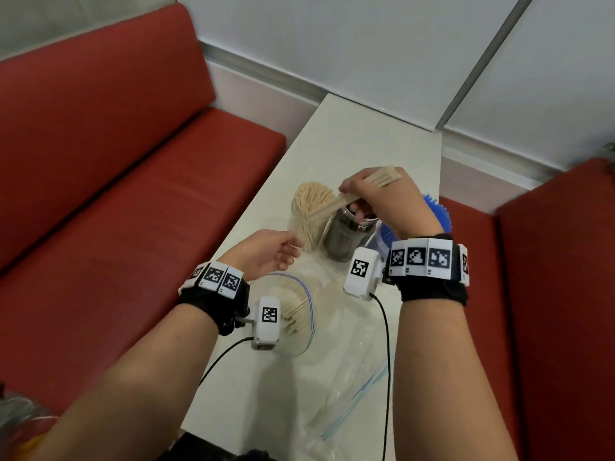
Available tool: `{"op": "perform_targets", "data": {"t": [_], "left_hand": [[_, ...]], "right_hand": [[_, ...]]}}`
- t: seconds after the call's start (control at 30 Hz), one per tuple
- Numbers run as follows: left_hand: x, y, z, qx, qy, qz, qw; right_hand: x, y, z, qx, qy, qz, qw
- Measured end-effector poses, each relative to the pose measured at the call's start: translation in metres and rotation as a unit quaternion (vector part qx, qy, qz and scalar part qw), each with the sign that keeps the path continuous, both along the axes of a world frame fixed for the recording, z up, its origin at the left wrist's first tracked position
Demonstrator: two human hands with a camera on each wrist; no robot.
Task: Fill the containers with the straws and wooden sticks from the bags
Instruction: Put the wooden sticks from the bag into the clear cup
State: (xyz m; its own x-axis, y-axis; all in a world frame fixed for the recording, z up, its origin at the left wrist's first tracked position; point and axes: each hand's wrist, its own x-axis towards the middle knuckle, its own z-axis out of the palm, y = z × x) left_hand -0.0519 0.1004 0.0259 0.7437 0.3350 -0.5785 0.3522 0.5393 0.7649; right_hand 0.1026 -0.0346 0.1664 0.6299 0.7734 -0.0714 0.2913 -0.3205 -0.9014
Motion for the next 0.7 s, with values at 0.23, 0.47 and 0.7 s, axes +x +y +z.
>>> {"op": "perform_targets", "data": {"t": [0.23, 0.47, 0.7], "left_hand": [[-0.009, 0.004, 0.001, 0.088, 0.097, -0.356, 0.925], [0.01, -0.022, -0.049, 0.372, 0.231, -0.51, 0.74], [0.01, -0.05, -0.107, 0.527, 0.281, -0.422, 0.683]], "right_hand": [[0.025, 0.065, -0.027, 0.016, -0.066, -0.073, 0.995], [0.034, 0.098, -0.074, -0.131, -0.134, -0.03, 0.982], [0.033, 0.108, -0.1, -0.058, -0.146, -0.06, 0.986]]}}
